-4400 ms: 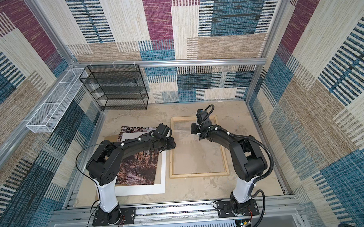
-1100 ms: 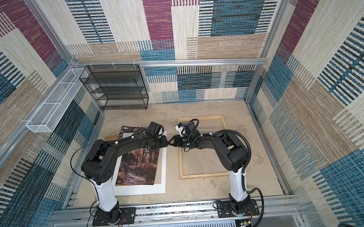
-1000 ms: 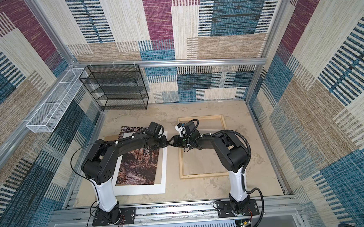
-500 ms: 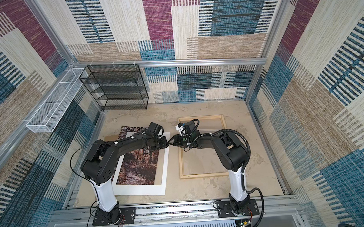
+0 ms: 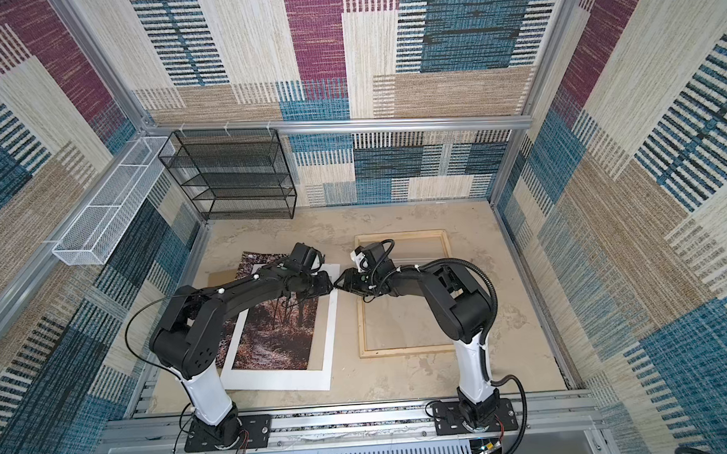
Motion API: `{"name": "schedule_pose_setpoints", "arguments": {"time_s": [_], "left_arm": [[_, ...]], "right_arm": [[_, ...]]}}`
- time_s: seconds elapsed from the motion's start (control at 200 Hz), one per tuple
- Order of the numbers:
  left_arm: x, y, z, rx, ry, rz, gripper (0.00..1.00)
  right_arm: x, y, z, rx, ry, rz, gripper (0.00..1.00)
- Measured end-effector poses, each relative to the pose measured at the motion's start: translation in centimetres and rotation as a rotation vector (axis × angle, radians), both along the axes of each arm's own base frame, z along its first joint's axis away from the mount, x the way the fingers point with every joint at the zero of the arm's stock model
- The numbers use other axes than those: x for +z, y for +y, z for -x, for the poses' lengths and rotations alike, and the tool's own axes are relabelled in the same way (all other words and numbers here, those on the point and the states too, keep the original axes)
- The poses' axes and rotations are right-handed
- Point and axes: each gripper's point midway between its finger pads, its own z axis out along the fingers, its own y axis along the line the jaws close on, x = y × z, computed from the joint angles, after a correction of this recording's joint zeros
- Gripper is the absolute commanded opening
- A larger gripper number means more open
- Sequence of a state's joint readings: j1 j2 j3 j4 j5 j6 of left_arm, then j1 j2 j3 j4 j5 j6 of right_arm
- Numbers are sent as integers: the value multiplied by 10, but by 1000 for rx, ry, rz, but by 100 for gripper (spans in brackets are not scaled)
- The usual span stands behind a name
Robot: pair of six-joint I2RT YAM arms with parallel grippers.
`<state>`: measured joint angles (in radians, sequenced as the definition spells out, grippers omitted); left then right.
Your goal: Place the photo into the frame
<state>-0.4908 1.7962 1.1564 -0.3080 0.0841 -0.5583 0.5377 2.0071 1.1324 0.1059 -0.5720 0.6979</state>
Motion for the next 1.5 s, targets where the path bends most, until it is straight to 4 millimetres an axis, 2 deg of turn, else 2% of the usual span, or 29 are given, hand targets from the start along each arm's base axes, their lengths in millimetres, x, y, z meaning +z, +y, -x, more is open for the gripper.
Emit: {"name": "schedule_pose_setpoints", "arguments": {"time_s": [0.085, 0.17, 0.376, 0.466, 0.581, 0.716, 0.856, 0.987, 1.312, 1.502], "left_arm": [[11, 29, -6, 58, -25, -61, 50], [16, 67, -10, 133, -37, -130, 51], [4, 156, -8, 314, 20, -266, 51], [-2, 181, -10, 369, 39, -296, 51], [-14, 200, -8, 396, 85, -316, 50], [-23, 214, -7, 418, 122, -327, 50], [-27, 210, -9, 407, 143, -310, 50], [-35, 207, -8, 396, 170, -294, 50], [-36, 204, -7, 390, 173, -274, 48], [-37, 203, -7, 387, 169, -267, 48]], "right_arm": [[0, 1, 0, -2, -1, 6, 54], [-1, 2, 0, -5, -5, 13, 54], [-3, 6, 6, 17, -13, 31, 54], [-4, 7, 8, 23, -12, 34, 55], [-4, 8, 15, 33, -9, 39, 55], [-5, 10, 26, 49, 11, 53, 55], [-8, 14, 34, 66, 26, 63, 55], [-10, 21, 33, 84, 25, 46, 55], [-6, 31, 31, 101, 25, -11, 55], [7, 39, 31, 119, 17, -75, 55]]}}
